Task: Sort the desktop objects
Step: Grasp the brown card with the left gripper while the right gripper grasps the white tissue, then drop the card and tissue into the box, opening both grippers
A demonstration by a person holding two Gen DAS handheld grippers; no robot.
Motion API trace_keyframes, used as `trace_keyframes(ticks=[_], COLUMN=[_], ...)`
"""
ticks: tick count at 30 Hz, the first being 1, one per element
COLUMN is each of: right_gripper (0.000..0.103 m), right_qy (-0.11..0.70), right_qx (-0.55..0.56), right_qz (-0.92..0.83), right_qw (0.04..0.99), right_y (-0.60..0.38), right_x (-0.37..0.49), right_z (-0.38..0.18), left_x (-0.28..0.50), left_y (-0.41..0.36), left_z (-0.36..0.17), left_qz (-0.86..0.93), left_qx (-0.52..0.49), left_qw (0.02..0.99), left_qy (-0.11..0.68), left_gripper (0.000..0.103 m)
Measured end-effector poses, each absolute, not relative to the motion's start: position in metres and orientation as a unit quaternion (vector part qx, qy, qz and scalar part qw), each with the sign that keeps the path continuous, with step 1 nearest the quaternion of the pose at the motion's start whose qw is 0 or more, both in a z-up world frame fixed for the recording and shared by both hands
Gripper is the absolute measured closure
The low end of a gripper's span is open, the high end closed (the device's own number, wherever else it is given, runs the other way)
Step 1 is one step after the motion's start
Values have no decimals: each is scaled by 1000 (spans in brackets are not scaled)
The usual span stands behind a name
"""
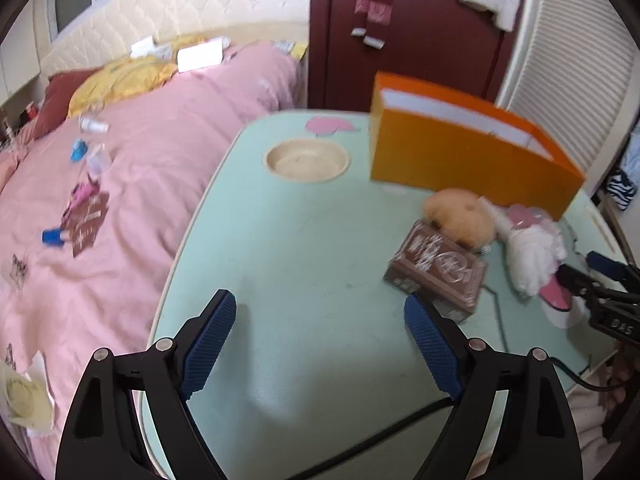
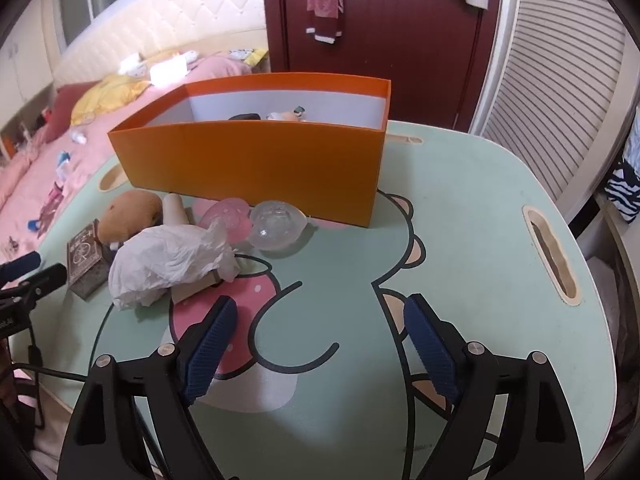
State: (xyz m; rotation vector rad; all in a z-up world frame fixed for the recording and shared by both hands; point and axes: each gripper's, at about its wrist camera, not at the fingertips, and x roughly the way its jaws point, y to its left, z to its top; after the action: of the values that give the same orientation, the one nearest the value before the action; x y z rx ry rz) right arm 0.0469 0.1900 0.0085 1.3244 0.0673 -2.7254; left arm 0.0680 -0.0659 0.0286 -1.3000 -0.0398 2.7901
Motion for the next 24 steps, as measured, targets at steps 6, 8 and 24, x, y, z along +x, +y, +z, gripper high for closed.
trace_keyframes(ticks=[6,8,24], right_gripper=[18,18,33], right_qy=[-19,-20,17], right_qx=[424,412,428], right_qz=[-901,-905,-877], right_qw=[89,106,215], right_y=[197,193,127], right_x=[54,57,29], right_z=[19,26,24], left_x=[52,42,34], left_y=[-42,-35,-51], left_z=[38,34,19], left_qz=[906,899,889], left_qx=[-415,-427,-437], left_qw=[82,100,127], left_qy=[-8,-18,-47], left_gripper=[16,16,83])
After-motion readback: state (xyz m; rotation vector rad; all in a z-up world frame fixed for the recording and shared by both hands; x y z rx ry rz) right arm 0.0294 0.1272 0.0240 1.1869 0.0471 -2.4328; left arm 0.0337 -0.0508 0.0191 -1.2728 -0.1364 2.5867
